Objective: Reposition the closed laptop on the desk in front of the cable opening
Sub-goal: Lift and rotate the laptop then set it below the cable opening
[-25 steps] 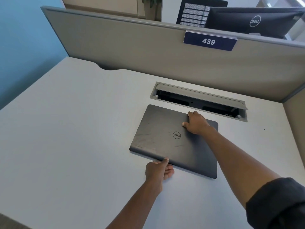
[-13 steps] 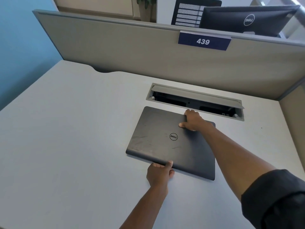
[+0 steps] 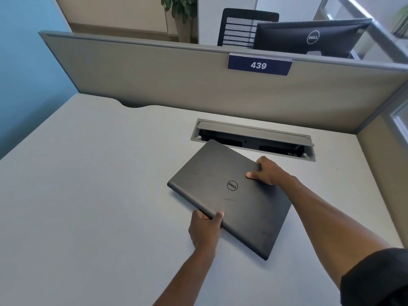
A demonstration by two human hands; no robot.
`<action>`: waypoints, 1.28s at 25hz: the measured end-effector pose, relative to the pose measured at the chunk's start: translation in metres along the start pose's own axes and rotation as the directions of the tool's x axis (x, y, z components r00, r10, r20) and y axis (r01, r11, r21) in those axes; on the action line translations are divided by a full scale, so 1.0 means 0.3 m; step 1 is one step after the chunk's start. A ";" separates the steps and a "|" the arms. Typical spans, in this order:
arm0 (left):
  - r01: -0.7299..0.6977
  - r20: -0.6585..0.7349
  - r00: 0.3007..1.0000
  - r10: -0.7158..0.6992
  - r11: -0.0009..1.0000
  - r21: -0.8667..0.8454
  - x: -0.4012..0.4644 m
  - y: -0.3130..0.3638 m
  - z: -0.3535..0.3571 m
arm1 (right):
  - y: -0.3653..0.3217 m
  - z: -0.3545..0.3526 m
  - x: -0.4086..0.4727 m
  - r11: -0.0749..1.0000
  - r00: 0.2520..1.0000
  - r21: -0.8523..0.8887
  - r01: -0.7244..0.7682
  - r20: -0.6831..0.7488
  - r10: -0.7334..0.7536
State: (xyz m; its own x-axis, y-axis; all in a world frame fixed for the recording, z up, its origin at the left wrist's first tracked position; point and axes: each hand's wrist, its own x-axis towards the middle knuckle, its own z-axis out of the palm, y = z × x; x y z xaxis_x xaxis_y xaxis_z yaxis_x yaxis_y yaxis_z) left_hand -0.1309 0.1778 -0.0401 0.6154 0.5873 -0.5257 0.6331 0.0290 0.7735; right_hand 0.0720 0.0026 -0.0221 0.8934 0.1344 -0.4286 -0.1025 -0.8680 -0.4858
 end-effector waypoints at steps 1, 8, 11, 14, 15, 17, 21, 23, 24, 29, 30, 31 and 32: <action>-0.026 0.005 1.000 0.026 0.999 0.019 0.003 0.003 -0.012 | 0.005 0.003 -0.021 1.000 1.000 0.020 0.001 -0.018 0.000; -0.187 0.062 0.982 0.177 0.957 0.222 0.048 0.087 -0.124 | 0.038 0.043 -0.218 0.960 0.982 0.246 -0.135 -0.100 0.163; -0.254 0.116 0.966 0.231 0.931 0.264 0.095 0.137 -0.153 | 0.039 0.081 -0.285 0.889 0.951 0.412 -0.200 -0.136 0.277; -0.303 0.163 0.950 0.265 0.905 0.297 0.153 0.195 -0.163 | 0.029 0.128 -0.339 0.811 0.917 0.528 -0.253 -0.137 0.375; -0.316 0.183 0.945 0.270 0.896 0.313 0.172 0.217 -0.162 | 0.027 0.142 -0.352 0.794 0.908 0.546 -0.267 -0.133 0.397; -0.345 0.231 0.932 0.278 0.874 0.342 0.211 0.252 -0.152 | 0.027 0.172 -0.377 0.761 0.892 0.582 -0.287 -0.127 0.434; -0.415 0.288 0.903 0.319 0.819 0.396 0.280 0.311 -0.116 | 0.036 0.245 -0.417 0.741 0.873 0.582 -0.335 -0.103 0.477; -0.448 0.321 0.887 0.332 0.785 0.427 0.309 0.345 -0.092 | 0.037 0.283 -0.436 0.728 0.867 0.592 -0.345 -0.096 0.489; -0.464 0.339 0.879 0.335 0.764 0.447 0.318 0.365 -0.079 | 0.033 0.297 -0.446 0.715 0.864 0.607 -0.346 -0.092 0.495; -0.520 0.389 0.849 0.358 0.701 0.488 0.366 0.447 0.001 | -0.011 0.375 -0.479 0.617 0.837 0.700 -0.360 -0.050 0.545; -0.524 0.394 0.846 0.359 0.695 0.492 0.380 0.460 0.019 | -0.027 0.381 -0.484 0.597 0.830 0.716 -0.362 -0.044 0.556; -0.524 0.395 0.846 0.357 0.690 0.500 0.392 0.474 0.038 | -0.042 0.386 -0.485 0.577 0.826 0.732 -0.362 -0.036 0.563; -0.523 0.394 0.848 0.355 0.680 0.514 0.398 0.487 0.056 | -0.052 0.392 -0.486 0.560 0.823 0.746 -0.360 -0.029 0.568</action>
State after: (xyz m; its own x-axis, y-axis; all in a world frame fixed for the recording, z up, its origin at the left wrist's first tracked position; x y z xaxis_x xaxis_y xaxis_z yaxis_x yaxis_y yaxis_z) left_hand 0.0430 0.2387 0.0042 0.9315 0.1900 -0.3101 0.3495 -0.7035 0.6188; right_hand -0.1080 0.0528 -0.0415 0.6896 -0.3961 -0.6063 -0.7054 -0.1776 -0.6862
